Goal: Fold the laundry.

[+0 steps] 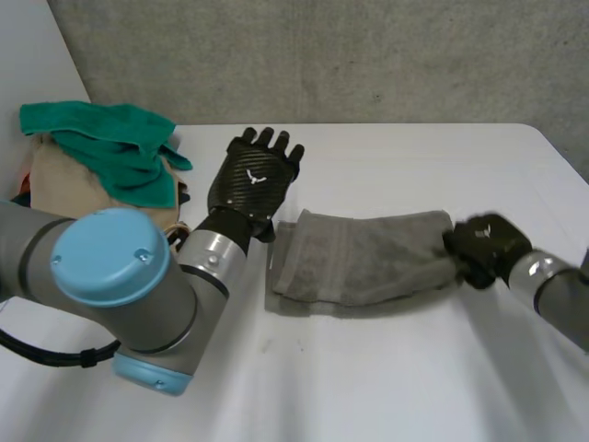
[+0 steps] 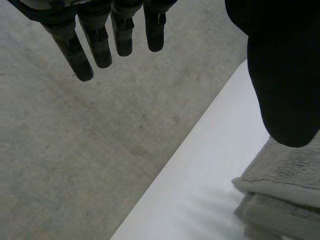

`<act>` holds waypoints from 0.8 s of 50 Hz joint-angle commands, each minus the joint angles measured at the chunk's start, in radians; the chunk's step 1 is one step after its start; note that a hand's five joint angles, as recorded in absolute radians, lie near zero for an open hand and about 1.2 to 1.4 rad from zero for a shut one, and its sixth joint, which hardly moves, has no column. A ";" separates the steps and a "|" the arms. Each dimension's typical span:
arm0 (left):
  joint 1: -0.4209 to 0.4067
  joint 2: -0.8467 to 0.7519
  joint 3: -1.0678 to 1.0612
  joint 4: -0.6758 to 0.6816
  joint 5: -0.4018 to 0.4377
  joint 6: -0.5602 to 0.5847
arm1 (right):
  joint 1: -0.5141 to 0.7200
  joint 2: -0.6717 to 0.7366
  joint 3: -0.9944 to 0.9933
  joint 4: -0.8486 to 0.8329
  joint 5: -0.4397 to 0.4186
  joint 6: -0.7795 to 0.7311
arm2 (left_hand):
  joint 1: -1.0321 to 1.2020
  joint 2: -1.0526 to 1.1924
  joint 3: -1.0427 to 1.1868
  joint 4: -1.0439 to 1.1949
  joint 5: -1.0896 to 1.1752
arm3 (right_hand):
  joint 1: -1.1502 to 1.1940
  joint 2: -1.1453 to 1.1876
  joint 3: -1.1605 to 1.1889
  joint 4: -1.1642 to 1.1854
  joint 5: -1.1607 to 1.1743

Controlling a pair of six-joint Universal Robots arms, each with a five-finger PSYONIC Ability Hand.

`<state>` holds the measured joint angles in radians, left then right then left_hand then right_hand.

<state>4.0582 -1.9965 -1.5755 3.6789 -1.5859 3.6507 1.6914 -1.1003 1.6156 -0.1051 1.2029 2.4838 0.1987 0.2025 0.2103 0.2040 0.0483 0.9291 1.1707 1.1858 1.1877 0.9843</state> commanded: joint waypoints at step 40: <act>-0.082 -0.229 0.291 -0.422 -0.094 -0.353 | 0.338 0.164 -0.378 0.211 0.175 0.613 | 0.035 0.032 0.024 0.030 0.011 | -0.755 -0.996 -1.011 -1.013 -0.984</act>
<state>3.9981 -2.0703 -1.3943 3.4551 -1.6262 3.3791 2.0208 -1.0513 1.3025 0.0315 1.3953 3.1015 0.1987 0.2025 0.2104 0.2040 0.0483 0.2014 0.2228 0.2102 0.2312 0.0674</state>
